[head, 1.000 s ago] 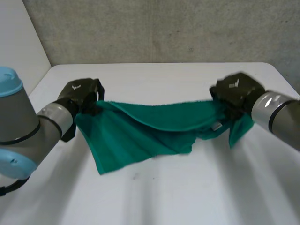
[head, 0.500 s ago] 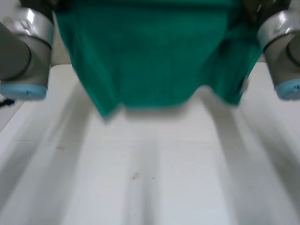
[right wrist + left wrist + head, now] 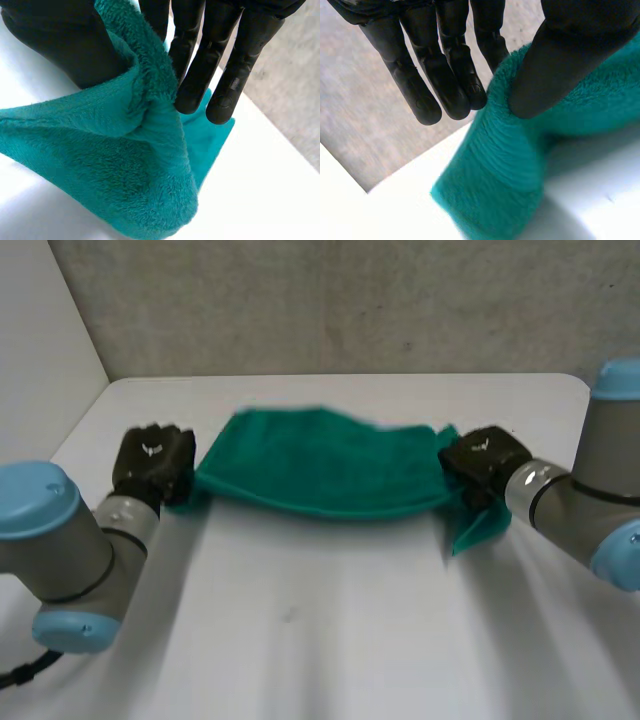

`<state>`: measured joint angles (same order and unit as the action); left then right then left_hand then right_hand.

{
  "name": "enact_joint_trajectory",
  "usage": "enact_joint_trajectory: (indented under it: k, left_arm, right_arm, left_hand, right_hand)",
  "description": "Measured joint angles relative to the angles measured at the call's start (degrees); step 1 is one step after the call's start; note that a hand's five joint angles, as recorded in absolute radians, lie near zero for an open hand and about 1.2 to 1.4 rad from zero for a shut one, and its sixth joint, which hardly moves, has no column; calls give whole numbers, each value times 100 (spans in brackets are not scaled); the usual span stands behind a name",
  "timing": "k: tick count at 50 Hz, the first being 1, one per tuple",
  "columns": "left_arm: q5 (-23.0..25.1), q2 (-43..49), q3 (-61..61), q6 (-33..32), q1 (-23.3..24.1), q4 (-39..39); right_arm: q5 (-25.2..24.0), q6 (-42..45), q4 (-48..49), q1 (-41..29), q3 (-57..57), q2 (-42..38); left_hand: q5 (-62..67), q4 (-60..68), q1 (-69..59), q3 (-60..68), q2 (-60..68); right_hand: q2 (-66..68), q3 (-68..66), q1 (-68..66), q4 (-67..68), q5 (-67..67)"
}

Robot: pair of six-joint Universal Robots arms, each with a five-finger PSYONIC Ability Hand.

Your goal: Fold the towel.

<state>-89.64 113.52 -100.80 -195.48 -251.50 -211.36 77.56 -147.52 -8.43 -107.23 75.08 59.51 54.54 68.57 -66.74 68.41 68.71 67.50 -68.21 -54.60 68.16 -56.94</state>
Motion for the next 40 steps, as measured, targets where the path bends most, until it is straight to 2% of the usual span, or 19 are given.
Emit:
enact_joint_trajectory:
  k: [4, 5, 6, 9, 17, 26, 39, 40]
  left_arm:
    - [-2, 14, -120, 9, 5, -5]
    - [-6, 1, -148, 13, 10, -7]
    - [-9, -7, -155, 15, 12, -8]
    - [-23, -78, -186, 25, 20, -8]
    - [-39, -310, -319, 35, 41, -2]
    - [-45, -416, -466, 37, 64, -1]
    - [-38, -406, -525, 36, 85, 58]
    - [-39, -403, -525, 36, 84, 62]
  right_arm:
    - [89, -262, 54, 71, 188, -37]
    - [130, -473, 94, 139, 297, -18]
    - [142, -551, 112, 166, 336, -8]
    - [192, -1056, 272, 350, 623, 151]
    - [246, -1877, 805, 971, 1517, 758]
    - [190, -1943, 1016, 1427, 2231, 1210]
    - [-250, -1900, 1059, 1478, 2879, 1227]
    - [-301, -1900, 1085, 1484, 2916, 1220]
  left_hand:
    - [0, 0, 0, 0, 1]
    - [0, 0, 0, 0, 2]
    - [0, 0, 0, 0, 3]
    - [0, 0, 0, 0, 3]
    - [0, 0, 0, 0, 3]
    - [0, 0, 0, 0, 3]
    - [0, 0, 0, 0, 3]
    - [0, 0, 0, 0, 3]
  right_hand:
    - [-268, 292, 172, -290, 252]
    - [-1617, 1565, 1097, -1556, 1379]
    - [-1617, 1565, 1097, -1556, 1379]
    - [-3074, 3154, 2267, -3138, 2976]
    - [-3512, 3629, 2627, -3608, 3517]
    - [-3527, 3636, 2630, -3611, 3536]
    - [-3114, 3224, 2347, -3218, 3139]
    - [-963, 1054, 494, -1051, 1098]
